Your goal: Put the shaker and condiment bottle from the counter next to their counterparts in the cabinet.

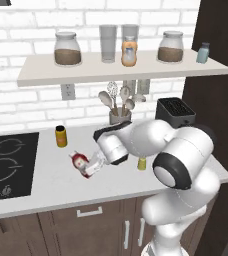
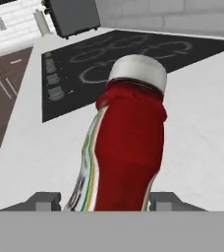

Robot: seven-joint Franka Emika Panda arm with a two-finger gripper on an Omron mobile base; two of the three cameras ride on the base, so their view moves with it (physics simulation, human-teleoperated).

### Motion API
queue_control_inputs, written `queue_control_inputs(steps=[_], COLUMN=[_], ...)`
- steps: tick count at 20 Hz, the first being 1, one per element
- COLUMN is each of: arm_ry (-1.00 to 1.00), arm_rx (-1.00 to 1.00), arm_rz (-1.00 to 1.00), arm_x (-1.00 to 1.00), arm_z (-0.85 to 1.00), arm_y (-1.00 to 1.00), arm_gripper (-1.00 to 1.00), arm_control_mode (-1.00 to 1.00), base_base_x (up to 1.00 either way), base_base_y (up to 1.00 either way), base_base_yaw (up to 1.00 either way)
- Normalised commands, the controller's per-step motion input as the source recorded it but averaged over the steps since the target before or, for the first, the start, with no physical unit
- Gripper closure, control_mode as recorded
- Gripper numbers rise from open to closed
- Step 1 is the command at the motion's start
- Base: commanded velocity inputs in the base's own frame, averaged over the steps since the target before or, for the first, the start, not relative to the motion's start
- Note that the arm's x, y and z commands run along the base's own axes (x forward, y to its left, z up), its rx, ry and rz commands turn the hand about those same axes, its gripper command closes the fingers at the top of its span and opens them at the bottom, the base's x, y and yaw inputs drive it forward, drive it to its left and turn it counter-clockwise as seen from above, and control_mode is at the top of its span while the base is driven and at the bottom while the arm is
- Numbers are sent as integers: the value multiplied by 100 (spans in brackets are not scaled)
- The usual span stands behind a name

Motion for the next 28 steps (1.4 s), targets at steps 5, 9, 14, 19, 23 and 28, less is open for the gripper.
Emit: queue_control_inputs(steps=[5,9,14,19,23,28], arm_ry=[-6,0,-14,-18,-25,-22], arm_rx=[-5,-1,0,3,0,0], arm_rz=[-19,-18,-18,-21,-23,-24], arm_x=[0,-1,-31,-60,-47,-32], arm_z=[95,96,95,75,87,97], arm_y=[-8,-6,-29,-49,-43,-39], arm_gripper=[100,100,100,100,100,100], arm_control_mode=[-100,-100,-100,-100,-100,-100], base_base_x=[0,0,0,0,0,0], base_base_y=[0,0,0,0,0,0], base_base_yaw=[0,0,0,0,0,0])
